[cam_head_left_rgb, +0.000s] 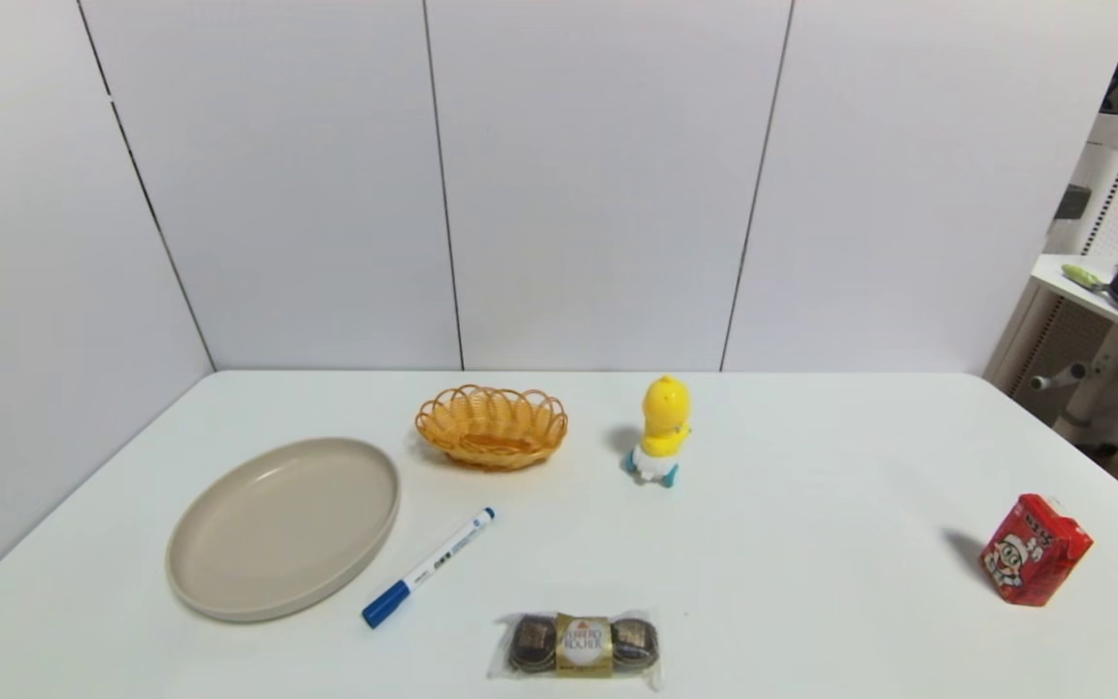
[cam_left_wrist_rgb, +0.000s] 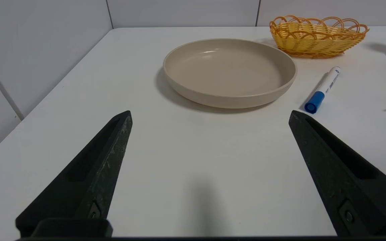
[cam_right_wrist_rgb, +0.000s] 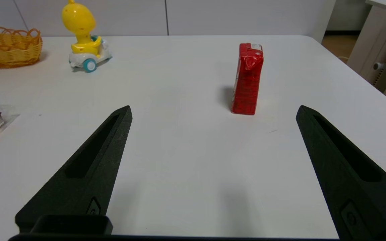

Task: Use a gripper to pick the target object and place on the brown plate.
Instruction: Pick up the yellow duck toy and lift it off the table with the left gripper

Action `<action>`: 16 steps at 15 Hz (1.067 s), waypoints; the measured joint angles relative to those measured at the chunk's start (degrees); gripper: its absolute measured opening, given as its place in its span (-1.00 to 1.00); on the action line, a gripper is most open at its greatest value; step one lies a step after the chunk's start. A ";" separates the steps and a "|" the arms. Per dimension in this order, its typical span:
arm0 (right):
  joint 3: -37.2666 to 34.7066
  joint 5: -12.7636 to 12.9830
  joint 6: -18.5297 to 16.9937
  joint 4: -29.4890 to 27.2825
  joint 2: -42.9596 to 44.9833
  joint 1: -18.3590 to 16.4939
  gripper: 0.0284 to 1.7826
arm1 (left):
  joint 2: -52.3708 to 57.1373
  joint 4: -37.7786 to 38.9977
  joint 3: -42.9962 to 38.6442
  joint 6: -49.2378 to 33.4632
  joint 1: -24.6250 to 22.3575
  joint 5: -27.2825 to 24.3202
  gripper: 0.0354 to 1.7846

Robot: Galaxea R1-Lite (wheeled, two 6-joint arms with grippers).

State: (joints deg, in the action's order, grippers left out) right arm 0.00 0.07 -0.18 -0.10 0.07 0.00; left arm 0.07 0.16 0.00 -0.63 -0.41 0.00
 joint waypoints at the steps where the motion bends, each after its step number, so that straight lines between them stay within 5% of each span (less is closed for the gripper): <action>1: 0.00 0.02 -0.02 0.00 0.00 0.00 0.90 | -0.02 0.00 0.00 -0.02 0.00 0.00 0.89; 11: 0.00 0.02 0.00 0.02 0.00 0.00 0.90 | -1.30 0.06 0.73 0.20 0.00 0.10 0.89; 16: 0.00 0.02 0.02 0.00 0.00 0.00 0.90 | -20.47 0.39 14.08 5.80 1.51 -0.02 0.89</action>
State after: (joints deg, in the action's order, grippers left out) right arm 0.00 0.10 -0.16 -0.10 0.07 0.00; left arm -20.39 0.55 14.08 5.17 1.10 -0.02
